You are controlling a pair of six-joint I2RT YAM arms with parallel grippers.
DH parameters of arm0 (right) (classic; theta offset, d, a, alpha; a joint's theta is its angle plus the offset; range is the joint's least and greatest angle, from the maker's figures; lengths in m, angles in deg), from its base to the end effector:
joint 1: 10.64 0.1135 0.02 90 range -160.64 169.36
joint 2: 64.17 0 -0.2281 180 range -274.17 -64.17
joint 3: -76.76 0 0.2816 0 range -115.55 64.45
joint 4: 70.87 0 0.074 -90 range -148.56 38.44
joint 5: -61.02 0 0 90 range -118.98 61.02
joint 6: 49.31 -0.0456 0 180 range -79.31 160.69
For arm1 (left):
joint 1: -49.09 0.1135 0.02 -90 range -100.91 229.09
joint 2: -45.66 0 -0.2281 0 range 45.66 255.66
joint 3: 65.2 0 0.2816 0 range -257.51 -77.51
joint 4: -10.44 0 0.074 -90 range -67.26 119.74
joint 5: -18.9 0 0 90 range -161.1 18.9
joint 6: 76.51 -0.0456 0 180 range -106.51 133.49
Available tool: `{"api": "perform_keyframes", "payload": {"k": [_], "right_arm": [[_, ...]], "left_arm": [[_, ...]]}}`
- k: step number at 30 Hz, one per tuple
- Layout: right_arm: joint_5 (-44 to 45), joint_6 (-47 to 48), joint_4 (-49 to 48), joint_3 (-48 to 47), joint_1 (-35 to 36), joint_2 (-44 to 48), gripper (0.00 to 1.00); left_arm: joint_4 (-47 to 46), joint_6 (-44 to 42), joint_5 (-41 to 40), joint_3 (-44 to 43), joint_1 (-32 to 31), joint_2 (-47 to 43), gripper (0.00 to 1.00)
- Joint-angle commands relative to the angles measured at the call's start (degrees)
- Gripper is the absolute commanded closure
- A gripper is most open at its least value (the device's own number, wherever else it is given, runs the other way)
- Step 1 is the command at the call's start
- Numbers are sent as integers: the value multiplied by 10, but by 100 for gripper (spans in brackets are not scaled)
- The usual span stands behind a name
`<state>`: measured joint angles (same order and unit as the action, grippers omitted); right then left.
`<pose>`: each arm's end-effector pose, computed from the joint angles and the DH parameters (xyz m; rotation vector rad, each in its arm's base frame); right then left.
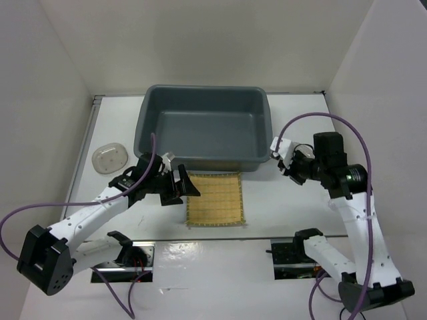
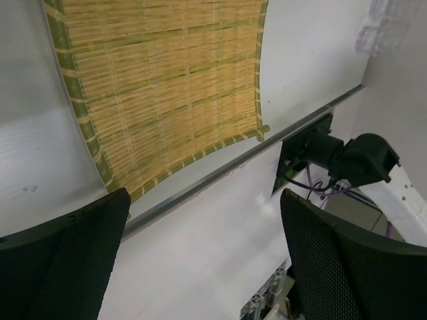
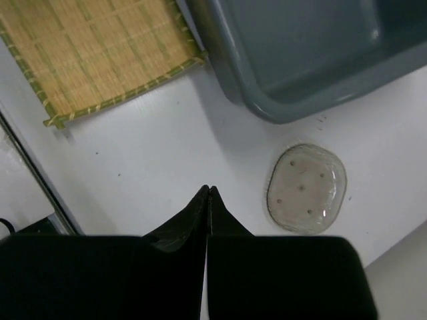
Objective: Place the mixed dishes into the plastic bin
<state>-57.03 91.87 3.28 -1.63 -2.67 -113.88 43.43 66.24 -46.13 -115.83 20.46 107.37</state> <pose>0.1948 0.0489 0.3412 -1.3083 1.8400 0.1830 0.2287 -0.1468 0.1800 -0.3011 2.5634 -1.1414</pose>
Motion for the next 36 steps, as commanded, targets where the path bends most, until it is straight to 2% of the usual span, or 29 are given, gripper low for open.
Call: {"api": "perform_keyframes", "payload": {"k": [1,5,6,9,13,18,21,26,33,36], "right_arm": [[29,9,-32,2,44,-53,100],[95,-51,-33,-17,166,-163,100],[95,-62,-33,-22,174,-174,100],[84,-84,-86,-22,174,-180,100],[126,-85,-119,10,188,-197,100],[187,-90,-203,44,206,-239,100],[200,-101,-230,39,206,-288,100],[231,-108,-280,32,206,-325,100],[266,-128,-326,22,206,-329,100],[247,-120,-300,16,206,-308,100]], "left_arm": [[-37,51,-15,24,-5,-18,1],[-21,34,-26,17,-5,-9,1],[-21,40,-31,17,-5,-20,1],[-58,46,-26,25,-5,-40,1],[-107,46,9,60,-5,-27,1],[-202,91,48,135,15,-9,1],[-175,64,56,127,29,9,1],[-137,26,33,86,35,81,1],[-210,9,45,81,35,217,1],[-223,2,45,64,23,251,1]]}}
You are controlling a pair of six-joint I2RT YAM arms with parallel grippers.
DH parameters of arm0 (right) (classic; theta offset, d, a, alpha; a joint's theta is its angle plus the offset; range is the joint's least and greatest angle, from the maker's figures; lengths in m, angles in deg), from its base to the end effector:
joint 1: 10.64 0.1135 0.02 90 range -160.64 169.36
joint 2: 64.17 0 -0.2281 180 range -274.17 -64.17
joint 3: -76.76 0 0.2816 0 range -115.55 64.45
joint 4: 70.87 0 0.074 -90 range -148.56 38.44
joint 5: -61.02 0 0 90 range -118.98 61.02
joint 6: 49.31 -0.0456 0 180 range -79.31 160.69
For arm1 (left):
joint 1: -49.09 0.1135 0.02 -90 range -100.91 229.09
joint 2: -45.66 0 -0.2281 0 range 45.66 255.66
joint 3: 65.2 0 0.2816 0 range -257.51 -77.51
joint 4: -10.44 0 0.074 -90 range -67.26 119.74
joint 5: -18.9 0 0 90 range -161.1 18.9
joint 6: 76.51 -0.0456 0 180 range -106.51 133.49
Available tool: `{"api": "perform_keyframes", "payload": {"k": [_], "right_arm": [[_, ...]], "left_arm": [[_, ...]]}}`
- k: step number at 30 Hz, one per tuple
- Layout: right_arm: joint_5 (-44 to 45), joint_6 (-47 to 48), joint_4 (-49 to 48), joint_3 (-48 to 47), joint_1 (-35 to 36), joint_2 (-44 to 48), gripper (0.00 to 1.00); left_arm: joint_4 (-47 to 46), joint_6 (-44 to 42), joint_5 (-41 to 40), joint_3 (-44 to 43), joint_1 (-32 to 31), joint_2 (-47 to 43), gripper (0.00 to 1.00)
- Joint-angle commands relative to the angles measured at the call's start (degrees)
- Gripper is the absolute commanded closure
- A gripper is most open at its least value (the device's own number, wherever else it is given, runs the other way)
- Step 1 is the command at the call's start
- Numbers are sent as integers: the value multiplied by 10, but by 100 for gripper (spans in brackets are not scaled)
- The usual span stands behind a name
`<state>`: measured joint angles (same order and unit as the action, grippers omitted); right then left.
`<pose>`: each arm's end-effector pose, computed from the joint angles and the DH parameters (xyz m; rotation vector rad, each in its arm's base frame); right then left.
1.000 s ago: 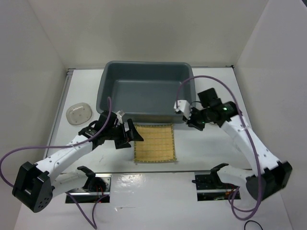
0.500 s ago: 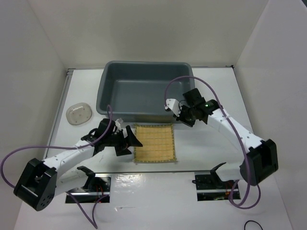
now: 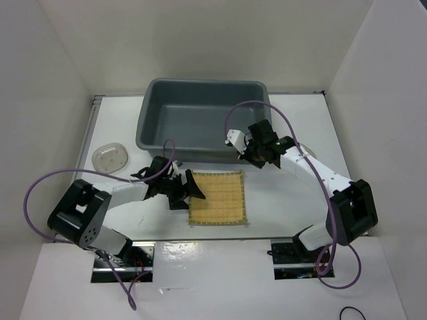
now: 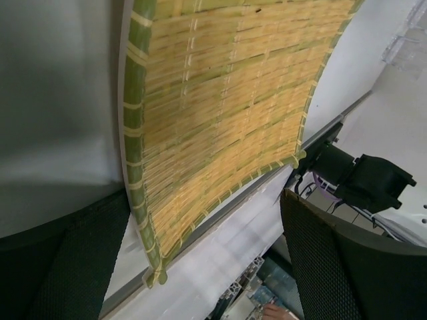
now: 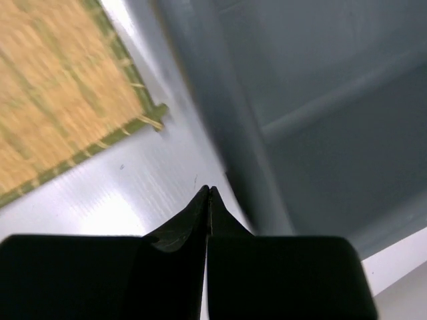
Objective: Place the mixed dishes into the plastic bin
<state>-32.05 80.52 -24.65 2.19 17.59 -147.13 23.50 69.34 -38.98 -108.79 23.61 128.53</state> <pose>0.2983 0.1629 0.2013 -1.4292 2.0779 -0.0141 0.2410 -0.1417 0.0724 -0.4590 2.7202 -1.2096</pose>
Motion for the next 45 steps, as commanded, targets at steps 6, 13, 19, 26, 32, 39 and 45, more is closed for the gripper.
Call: {"api": "perform_keyframes", "payload": {"k": [6,13,19,26,32,39,45], "right_arm": [[-76,105,116,30,59,75,100],[-18,158,105,112,110,61,100],[-6,171,71,112,154,-9,100],[-6,159,35,109,154,-110,100],[-8,154,22,128,154,-142,100],[-38,141,17,144,154,-111,100],[-63,122,22,116,154,-100,100]], "left_arm": [[-12,-34,-53,-40,-24,53,1],[-12,-39,-48,-52,-35,80,1],[-7,-34,-58,-58,-53,93,1],[-1,-17,-71,-48,-84,75,1],[11,-7,-88,-41,-89,41,1],[-14,15,-65,-56,-94,61,34],[-24,22,-54,-74,-105,79,82]]}}
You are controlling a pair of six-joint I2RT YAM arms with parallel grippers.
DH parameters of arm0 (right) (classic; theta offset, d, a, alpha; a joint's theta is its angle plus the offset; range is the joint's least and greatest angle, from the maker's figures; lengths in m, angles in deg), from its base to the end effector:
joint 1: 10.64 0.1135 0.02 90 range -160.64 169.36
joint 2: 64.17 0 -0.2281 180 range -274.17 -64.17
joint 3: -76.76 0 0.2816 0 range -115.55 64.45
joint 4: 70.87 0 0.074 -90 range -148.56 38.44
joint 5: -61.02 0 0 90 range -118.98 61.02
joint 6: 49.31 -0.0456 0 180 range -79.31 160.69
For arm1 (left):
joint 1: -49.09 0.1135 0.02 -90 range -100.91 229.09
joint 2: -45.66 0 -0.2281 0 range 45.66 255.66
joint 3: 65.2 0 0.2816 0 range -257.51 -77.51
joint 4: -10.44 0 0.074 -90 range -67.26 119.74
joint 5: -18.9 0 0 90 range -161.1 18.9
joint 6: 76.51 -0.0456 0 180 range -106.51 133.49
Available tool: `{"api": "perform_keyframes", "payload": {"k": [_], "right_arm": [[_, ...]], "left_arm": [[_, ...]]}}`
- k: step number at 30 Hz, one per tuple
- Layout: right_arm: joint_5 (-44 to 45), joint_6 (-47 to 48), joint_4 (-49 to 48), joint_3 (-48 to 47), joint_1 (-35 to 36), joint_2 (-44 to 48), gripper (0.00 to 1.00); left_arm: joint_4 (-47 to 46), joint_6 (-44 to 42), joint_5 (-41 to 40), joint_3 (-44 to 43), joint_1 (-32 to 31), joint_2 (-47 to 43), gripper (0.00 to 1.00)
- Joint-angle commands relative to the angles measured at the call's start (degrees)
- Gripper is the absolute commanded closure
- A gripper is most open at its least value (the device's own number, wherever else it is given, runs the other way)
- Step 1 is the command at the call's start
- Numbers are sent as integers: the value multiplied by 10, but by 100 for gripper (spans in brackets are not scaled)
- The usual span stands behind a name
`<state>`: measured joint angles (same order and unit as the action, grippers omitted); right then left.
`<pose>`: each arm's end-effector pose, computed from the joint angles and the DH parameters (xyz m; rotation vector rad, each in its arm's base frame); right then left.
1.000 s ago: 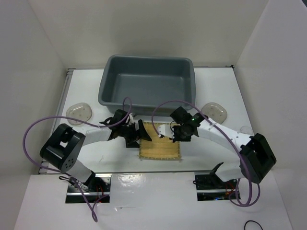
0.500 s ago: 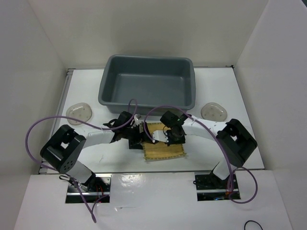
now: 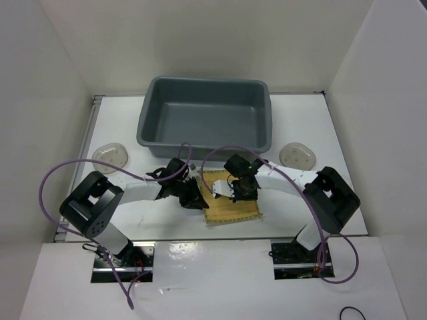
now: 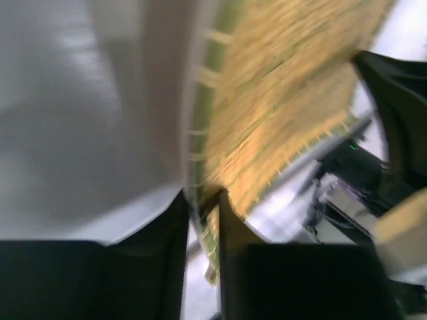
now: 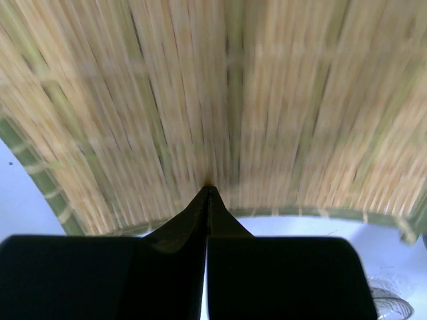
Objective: Place the mixed dishes into the plastic bin
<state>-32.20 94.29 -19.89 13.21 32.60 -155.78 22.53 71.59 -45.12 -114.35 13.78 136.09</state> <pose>0.2151 0.2058 0.0917 -2.2086 1.9489 0.0569 0.2349 -0.1908 0.0635 -0.3447 2.7962 -1.1212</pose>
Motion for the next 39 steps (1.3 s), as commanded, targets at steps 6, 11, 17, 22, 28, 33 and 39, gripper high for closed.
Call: {"api": "perform_keyframes", "payload": {"k": [6,11,17,22,28,33,39], "right_arm": [[-83,-36,-8,0,-15,26,100],[-104,-61,-2,6,-20,89,100],[-121,-67,4,26,-57,164,100],[-126,-78,-15,44,-90,257,100],[-126,-107,-55,98,-90,427,100],[-62,-146,-55,113,-90,452,100],[-19,-183,-66,124,-90,489,100]], "left_arm": [[14,5,-26,-17,-6,-43,100],[60,10,-36,-10,-6,-123,100],[92,21,-43,0,-6,-210,100],[130,8,-34,-7,-6,-242,99],[176,2,-51,-22,-6,-271,96],[199,2,-62,-33,-6,-307,96],[245,-24,-68,-106,-6,-313,96]]}}
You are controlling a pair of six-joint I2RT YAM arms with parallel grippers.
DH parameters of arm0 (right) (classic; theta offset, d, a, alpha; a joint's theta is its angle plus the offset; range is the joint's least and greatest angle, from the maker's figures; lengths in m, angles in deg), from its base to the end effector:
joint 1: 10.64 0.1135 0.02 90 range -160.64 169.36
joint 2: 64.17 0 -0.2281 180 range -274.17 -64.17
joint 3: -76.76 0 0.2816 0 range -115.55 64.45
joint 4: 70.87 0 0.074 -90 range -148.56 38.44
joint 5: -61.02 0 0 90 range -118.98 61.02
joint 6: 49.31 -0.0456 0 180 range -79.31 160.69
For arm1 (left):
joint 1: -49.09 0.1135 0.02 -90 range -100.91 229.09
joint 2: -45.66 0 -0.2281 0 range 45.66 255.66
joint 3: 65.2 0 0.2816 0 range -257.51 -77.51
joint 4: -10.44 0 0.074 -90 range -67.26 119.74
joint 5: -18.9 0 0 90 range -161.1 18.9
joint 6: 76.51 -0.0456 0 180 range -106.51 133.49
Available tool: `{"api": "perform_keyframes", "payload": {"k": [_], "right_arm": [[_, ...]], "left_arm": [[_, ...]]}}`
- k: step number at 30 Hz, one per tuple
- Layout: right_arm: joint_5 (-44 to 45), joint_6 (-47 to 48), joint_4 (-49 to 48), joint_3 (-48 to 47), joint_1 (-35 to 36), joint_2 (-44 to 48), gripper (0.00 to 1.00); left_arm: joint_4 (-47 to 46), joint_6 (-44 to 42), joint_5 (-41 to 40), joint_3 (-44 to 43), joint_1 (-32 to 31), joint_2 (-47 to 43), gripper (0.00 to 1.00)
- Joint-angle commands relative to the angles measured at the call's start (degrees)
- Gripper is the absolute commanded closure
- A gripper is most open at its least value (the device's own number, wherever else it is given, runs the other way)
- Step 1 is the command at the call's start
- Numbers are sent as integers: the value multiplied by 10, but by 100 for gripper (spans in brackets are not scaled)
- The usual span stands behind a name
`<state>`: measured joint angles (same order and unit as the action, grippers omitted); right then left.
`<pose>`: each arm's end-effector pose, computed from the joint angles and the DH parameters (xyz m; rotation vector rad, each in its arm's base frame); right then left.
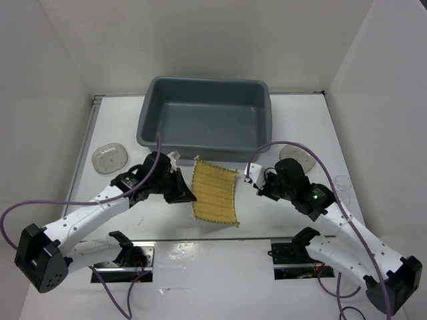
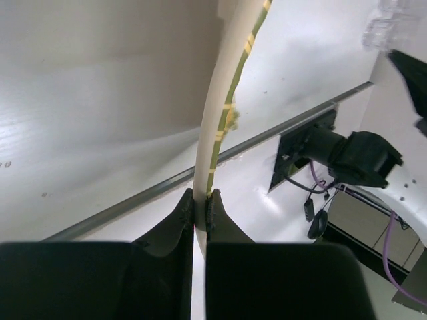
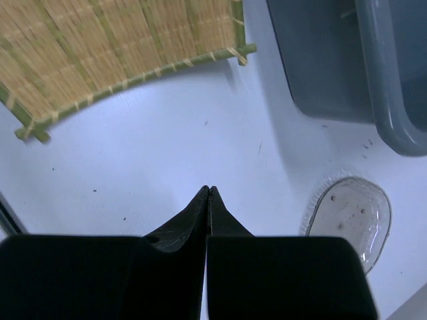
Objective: Place the mixed dishes into the plastic bin
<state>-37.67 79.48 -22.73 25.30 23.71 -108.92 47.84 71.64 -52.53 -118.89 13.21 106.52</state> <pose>0.1835 0.1337 0.2282 -1.4250 1.7893 0.1336 0.2117 -0.1711 0.1953 -0.3293 2.5994 -1.0919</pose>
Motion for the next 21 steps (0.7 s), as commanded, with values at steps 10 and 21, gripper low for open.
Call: {"api": "perform_keyframes", "payload": {"k": [10,21], "right_arm": [[99,-88,-53,15,-1,36,100],[111,-94,-59,15,-1,25,100]], "left_arm": [[36,-24,11,-132,-1,-29,96],[28,-14,22,-91,-1,-42,96]]}}
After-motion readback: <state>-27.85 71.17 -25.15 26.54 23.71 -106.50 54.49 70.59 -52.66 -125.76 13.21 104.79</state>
